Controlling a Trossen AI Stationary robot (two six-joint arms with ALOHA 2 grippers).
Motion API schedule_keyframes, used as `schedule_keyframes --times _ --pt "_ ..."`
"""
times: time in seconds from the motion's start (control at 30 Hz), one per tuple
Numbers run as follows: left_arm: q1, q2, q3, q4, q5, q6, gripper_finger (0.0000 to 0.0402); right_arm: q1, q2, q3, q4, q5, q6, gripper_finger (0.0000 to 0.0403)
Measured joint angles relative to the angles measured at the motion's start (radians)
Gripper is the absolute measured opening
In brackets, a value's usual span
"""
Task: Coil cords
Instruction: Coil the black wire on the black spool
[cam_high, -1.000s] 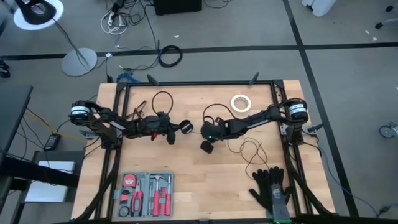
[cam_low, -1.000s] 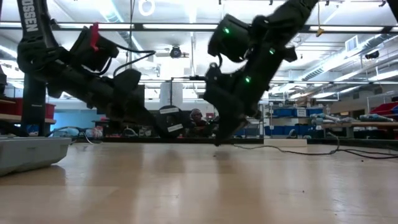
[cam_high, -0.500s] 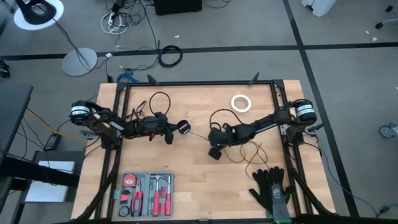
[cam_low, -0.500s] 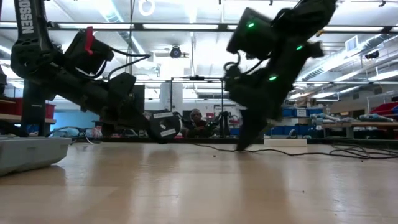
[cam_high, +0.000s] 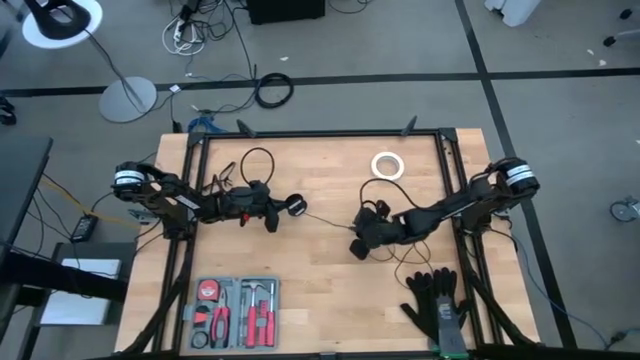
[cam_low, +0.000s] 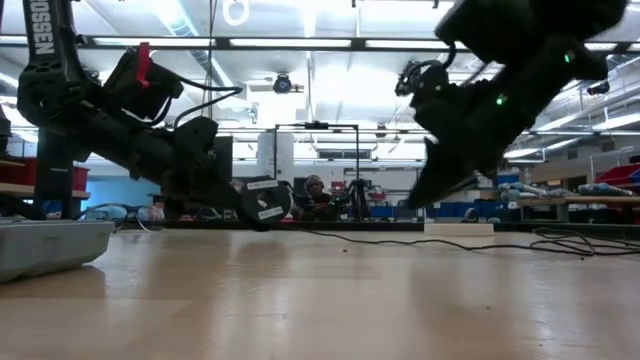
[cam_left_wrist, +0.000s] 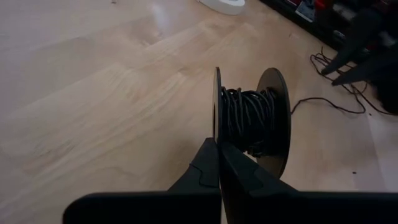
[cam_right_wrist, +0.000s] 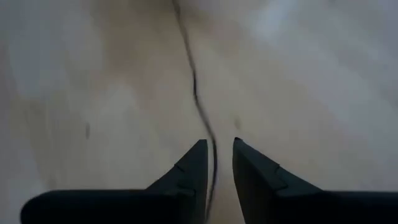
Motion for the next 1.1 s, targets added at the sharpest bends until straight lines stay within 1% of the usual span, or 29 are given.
schedule_keyframes --times 0.07,0.1,0.23,0.3,0.47,0.53,0.6,0.7,0.8,0.87,0.93,1.0,1.1 --pt "0.000 0.000 0.000 0.001 0.000 0.000 0.0000 -0.012 0.019 -0.038 0.127 0.015 -0.006 0.0072" --pt "0.000 0.000 0.000 0.001 0.000 0.000 0.0000 -0.025 0.029 -0.041 0.155 -0.012 -0.017 0.0072" --pt "0.000 0.000 0.001 -0.001 0.000 0.000 0.0000 -0.083 0.051 -0.024 0.171 -0.146 -0.026 0.0073" --pt "0.000 0.000 0.001 0.000 0.000 0.001 0.0000 -0.102 0.074 -0.024 0.165 -0.184 -0.033 0.0073" --pt "0.000 0.000 0.002 0.001 0.000 0.002 0.0000 -0.148 0.120 -0.016 0.167 -0.324 -0.037 0.0070" --pt "0.000 0.000 0.002 0.002 0.000 0.003 0.0000 -0.159 0.128 -0.009 0.168 -0.349 -0.045 0.0066" --pt "0.000 0.000 0.002 0.002 0.000 0.003 0.0000 -0.161 0.128 -0.008 0.153 -0.348 -0.054 0.0050" --pt "-0.001 0.000 0.002 0.009 0.002 0.002 0.0000 -0.160 0.121 -0.006 0.121 -0.322 -0.065 0.0010" --pt "-0.001 0.000 0.002 0.013 0.011 0.002 0.0000 -0.157 0.122 0.014 0.084 -0.282 -0.071 0.0005" --pt "-0.001 0.000 0.002 0.020 0.038 0.006 0.0000 -0.159 0.124 0.046 0.032 -0.262 -0.090 0.0002" --pt "-0.001 0.000 0.002 0.015 0.060 0.007 0.0000 -0.169 0.127 0.091 -0.040 -0.223 -0.116 0.0002" --pt "-0.001 0.000 0.003 -0.004 0.060 0.008 0.0000 -0.182 0.123 0.152 -0.112 -0.200 -0.143 0.0001" --pt "-0.001 0.000 0.003 -0.044 0.060 0.008 0.0000 -0.203 0.121 0.230 -0.164 -0.198 -0.185 0.0001"
